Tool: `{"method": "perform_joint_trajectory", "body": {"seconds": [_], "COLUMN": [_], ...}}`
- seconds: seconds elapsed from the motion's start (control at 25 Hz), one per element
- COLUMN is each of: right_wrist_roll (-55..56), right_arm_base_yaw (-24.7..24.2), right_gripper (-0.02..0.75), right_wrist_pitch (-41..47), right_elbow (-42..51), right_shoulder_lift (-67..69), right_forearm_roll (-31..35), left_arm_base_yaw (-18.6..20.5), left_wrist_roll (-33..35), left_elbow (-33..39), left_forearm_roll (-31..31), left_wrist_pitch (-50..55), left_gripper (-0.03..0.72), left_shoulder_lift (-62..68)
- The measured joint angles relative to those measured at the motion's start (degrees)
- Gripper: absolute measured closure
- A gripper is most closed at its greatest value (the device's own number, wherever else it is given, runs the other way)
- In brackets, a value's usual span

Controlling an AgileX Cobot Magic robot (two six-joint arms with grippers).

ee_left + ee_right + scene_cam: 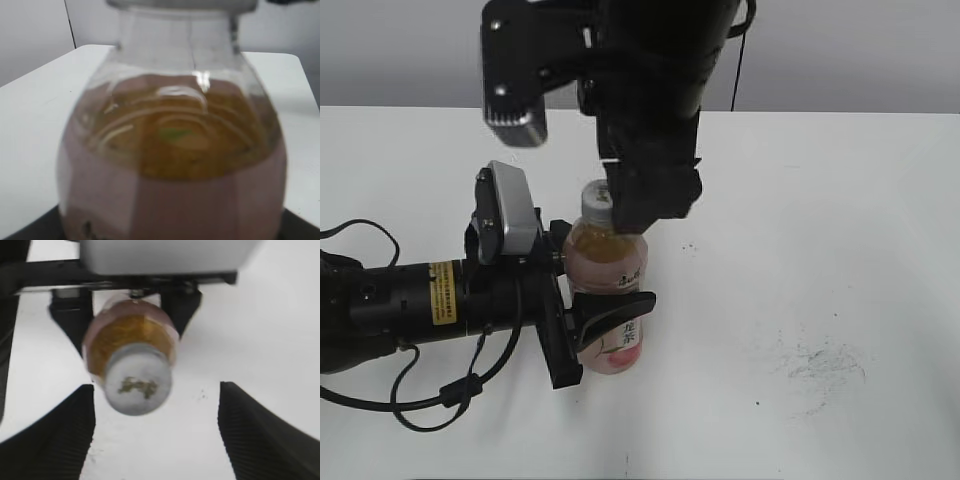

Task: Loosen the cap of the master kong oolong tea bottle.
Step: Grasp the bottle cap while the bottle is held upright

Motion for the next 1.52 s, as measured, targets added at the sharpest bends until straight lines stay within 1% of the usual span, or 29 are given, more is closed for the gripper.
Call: {"method": "perform_joint_trajectory", "body": {"seconds": [0.08, 0.16, 0.24, 0.4, 0.52, 0.6, 0.72, 0.8, 0.92, 1.16, 1.52], "right_wrist_roll": [12.8, 23.8, 32.4, 46.1, 55.9, 61.4, 65.7, 66.9, 67.5, 67.6, 67.5], "right_arm_base_yaw": [0.0, 0.0, 0.0, 0.0, 0.0, 0.0, 0.0, 0.0, 0.0, 0.0, 0.0], "right_gripper": [0.160, 0.160, 0.160, 0.160, 0.162, 0.178, 0.227, 0.246, 0.265, 0.354, 0.377], "right_wrist_pitch": [-0.8, -0.8, -1.7, -2.9, -2.9, -2.9, -1.8, -0.2, 0.6, 0.3, -1.5], "right_elbow": [0.0, 0.0, 0.0, 0.0, 0.0, 0.0, 0.0, 0.0, 0.0, 0.0, 0.0], "right_shoulder_lift": [0.0, 0.0, 0.0, 0.0, 0.0, 0.0, 0.0, 0.0, 0.0, 0.0, 0.0], "right_forearm_roll": [-1.9, -1.9, -0.1, 3.5, 4.0, 4.1, 4.2, 4.2, 4.2, 4.2, 4.4], "left_arm_base_yaw": [0.0, 0.1, 0.1, 0.1, 0.1, 0.1, 0.1, 0.1, 0.1, 0.1, 0.1], "left_wrist_roll": [-0.2, -0.7, -0.7, -0.4, -0.4, -0.4, -0.4, -0.4, -0.4, -0.4, -0.4], "left_elbow": [0.0, 0.0, 0.0, 0.0, 0.0, 0.0, 0.0, 0.0, 0.0, 0.0, 0.0], "left_forearm_roll": [-0.3, -0.8, -0.7, -0.4, -0.4, -0.4, -0.4, -0.4, -0.4, -0.4, -0.3], "left_wrist_pitch": [0.1, 0.3, 0.3, 0.3, 0.2, 0.2, 0.2, 0.2, 0.2, 0.2, 0.2], "left_gripper": [0.286, 0.286, 0.286, 0.286, 0.286, 0.286, 0.286, 0.286, 0.286, 0.287, 0.286], "left_shoulder_lift": [0.0, 0.0, 0.0, 0.0, 0.0, 0.0, 0.0, 0.0, 0.0, 0.0, 0.0]}}
